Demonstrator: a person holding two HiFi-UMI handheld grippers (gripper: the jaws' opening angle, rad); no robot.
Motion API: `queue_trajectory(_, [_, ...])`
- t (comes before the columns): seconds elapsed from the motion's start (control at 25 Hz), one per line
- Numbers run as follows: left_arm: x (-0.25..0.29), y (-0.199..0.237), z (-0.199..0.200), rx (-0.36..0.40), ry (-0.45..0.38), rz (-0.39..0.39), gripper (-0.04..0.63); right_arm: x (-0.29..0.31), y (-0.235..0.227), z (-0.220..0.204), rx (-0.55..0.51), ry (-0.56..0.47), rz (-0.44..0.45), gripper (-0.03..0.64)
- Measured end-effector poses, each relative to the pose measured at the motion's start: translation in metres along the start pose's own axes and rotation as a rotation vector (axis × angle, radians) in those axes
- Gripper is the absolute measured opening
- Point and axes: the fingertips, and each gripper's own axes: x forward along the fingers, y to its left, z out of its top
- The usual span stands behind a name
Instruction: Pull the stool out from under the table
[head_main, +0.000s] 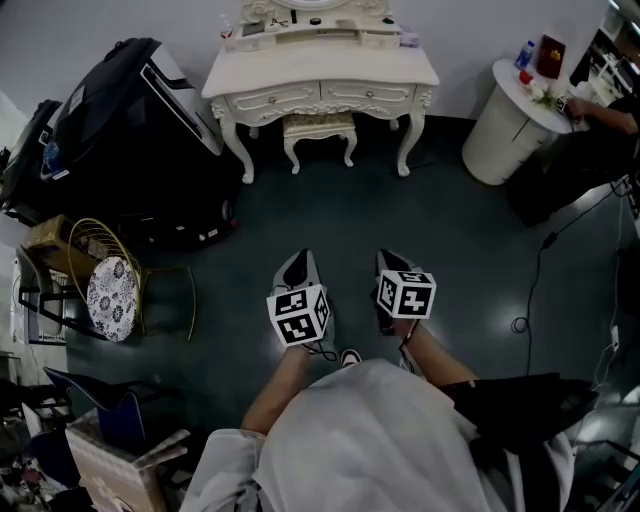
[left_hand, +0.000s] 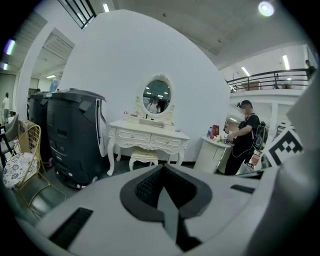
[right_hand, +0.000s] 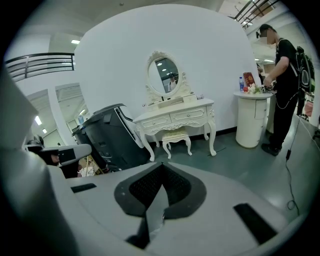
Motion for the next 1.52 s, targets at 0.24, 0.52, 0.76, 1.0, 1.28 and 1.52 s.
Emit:
queue_trajectory(0.24, [0.045, 0.016, 0.019, 0.000, 0.005, -0.014, 0.009, 0.036, -0.009, 0.034, 0.002, -0.011, -0.033, -0.002])
queue_trajectory(0.52, [0.100, 0.052, 0.056, -0.017, 0.011, -0.033, 0.009, 0.088, 0.005, 0.076, -0.005, -0.004, -0.056, -0.002])
queue_trajectory(0.76, [0.146, 0.087, 0.083, -0.021, 0.018, -0.041, 0.009, 0.132, 0.012, 0.110, 0.000, -0.006, -0.090, -0.002])
queue_trajectory(1.0, [0.192, 0.119, 0.115, -0.017, 0.022, -0.074, 0.009, 0.174, 0.022, 0.146, 0.004, -0.016, -0.118, 0.000])
queue_trajectory(1.28, [0.233, 0.146, 0.140, -0.030, 0.015, -0.081, 0.009, 0.207, 0.032, 0.173, 0.010, -0.016, -0.132, -0.002])
queue_trajectory(1.52, [0.250, 0.163, 0.135, -0.081, 0.029, -0.077, 0.009, 0.226, 0.032, 0.179, 0.009, 0.003, -0.149, -0.002])
